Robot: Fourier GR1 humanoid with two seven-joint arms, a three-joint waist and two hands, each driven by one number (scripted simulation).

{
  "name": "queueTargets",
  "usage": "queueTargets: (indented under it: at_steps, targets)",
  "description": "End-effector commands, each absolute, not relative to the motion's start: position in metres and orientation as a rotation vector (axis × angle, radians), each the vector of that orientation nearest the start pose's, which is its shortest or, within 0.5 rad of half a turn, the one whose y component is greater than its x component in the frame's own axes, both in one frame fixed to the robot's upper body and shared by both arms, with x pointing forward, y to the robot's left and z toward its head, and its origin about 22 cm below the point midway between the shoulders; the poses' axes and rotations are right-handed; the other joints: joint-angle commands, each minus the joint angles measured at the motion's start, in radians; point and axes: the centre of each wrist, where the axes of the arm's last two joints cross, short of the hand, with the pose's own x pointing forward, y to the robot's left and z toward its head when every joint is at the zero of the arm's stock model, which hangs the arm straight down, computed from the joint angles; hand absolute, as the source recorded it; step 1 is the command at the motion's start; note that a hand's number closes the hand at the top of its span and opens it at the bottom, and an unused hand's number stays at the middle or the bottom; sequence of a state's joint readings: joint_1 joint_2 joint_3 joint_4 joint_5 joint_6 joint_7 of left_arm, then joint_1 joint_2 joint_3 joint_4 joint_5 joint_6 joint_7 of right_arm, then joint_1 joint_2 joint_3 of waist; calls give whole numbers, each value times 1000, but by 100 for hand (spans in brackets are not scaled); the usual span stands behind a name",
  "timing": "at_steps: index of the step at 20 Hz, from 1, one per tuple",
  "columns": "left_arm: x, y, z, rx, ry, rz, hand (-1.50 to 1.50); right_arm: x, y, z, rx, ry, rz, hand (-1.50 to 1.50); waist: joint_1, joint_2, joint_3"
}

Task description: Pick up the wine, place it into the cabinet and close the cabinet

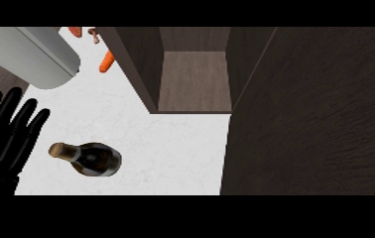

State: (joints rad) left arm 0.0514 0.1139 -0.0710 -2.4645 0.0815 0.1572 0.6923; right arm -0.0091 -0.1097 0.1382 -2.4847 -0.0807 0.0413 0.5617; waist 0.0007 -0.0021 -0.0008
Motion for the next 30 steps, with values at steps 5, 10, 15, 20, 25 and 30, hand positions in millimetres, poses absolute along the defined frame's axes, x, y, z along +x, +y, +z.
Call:
queueTargets:
  at_steps: [5,10,15,20,25,30]
  targets:
    - [153,251,175,-162,-1668,87,-150,124,-219,207,207,-1939,244,-150,-2,0,0]
    - [162,268,151,-166,-1624,88,-150,124,-220,202,203,-1944,244,-150,-2,1,1]
    - [163,289,119,-163,-1584,75,-150,111,-219,209,197,-1945,261,-150,-4,0,0]
    - [163,297,90,-179,-1558,82,-150,113,-213,206,192,-1930,242,-150,-2,0,0]
    - [177,310,77,-83,-1605,95,-150,120,-209,208,202,-1947,247,-150,-3,1,0]
    - [177,325,45,-82,-1597,99,-150,121,-221,218,189,-1971,267,-150,-2,1,0]
